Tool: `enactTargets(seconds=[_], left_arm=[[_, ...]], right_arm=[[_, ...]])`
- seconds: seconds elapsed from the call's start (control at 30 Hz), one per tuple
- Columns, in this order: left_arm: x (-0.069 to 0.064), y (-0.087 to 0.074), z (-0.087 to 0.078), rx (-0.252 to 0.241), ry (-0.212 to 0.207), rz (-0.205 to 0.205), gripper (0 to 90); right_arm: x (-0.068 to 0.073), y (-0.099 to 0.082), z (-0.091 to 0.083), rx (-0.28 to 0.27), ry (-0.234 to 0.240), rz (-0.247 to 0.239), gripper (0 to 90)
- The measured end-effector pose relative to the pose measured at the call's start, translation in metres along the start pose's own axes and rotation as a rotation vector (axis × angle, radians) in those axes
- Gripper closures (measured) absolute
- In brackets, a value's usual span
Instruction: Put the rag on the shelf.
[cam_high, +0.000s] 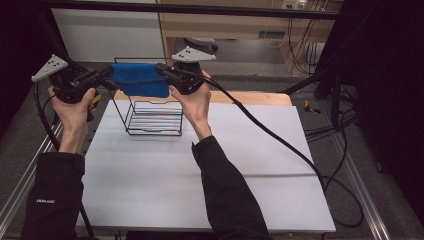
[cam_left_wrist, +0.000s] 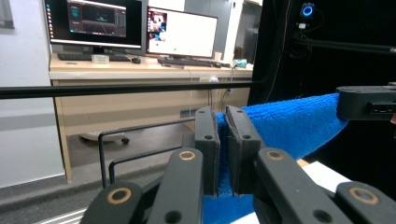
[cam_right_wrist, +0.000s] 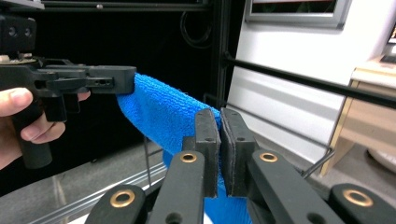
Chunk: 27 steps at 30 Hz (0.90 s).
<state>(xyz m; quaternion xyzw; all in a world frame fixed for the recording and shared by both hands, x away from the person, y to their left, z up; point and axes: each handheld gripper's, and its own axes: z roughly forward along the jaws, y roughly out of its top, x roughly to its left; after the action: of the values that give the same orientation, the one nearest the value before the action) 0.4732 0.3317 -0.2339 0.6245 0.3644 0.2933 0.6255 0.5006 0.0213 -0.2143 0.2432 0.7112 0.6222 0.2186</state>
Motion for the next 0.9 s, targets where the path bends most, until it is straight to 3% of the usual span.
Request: enactTargets(seconds=[0.23, 0.4, 0.7, 0.9], left_arm=[[-0.001, -0.008, -0.007, 0.065, -0.004, -0.003, 82.0], [-0.005, -0.012, -0.01, 0.136, 0.005, 0.002, 80.8], [-0.007, -0.018, -0.015, 0.228, 0.019, 0.012, 77.4], [-0.007, -0.003, -0.021, 0.218, 0.013, 0.009, 71.2]], right_arm=[[0.007, -0.007, -0.002, 0.075, 0.023, 0.003, 86.6], [0.006, -0.013, -0.001, 0.103, 0.039, 0.04, 86.5], [0.009, -0.022, -0.001, 0.135, 0.061, 0.04, 86.2], [0.011, -0.026, 0.0, 0.155, 0.064, 0.019, 86.0]])
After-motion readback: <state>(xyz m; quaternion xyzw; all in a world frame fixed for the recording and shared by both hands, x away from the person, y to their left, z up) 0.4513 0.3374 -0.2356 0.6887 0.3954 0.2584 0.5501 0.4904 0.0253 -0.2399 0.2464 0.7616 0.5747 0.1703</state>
